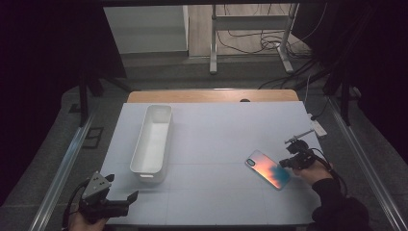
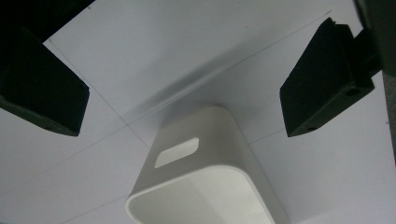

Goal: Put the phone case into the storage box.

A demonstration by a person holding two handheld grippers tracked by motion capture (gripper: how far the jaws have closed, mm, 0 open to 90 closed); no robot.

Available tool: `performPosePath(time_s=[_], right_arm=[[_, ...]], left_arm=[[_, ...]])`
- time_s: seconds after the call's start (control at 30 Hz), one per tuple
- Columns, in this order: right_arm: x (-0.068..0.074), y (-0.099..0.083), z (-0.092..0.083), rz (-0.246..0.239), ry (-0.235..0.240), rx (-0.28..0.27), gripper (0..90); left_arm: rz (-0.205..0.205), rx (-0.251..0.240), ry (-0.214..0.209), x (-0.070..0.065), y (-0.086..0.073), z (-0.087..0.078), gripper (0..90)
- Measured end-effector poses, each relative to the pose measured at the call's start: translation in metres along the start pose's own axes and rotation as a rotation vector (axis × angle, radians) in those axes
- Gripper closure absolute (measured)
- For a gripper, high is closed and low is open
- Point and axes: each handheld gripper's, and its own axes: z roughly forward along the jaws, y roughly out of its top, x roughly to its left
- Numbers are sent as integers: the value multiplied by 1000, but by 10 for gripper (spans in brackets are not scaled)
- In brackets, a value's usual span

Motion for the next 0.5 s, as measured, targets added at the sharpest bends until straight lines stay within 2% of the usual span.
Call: performPosePath(time_s=[0.5], right_arm=[[20, -17, -6, -31, 38, -1, 894]], left_arm=[[6, 2, 1, -1, 0, 0, 21]])
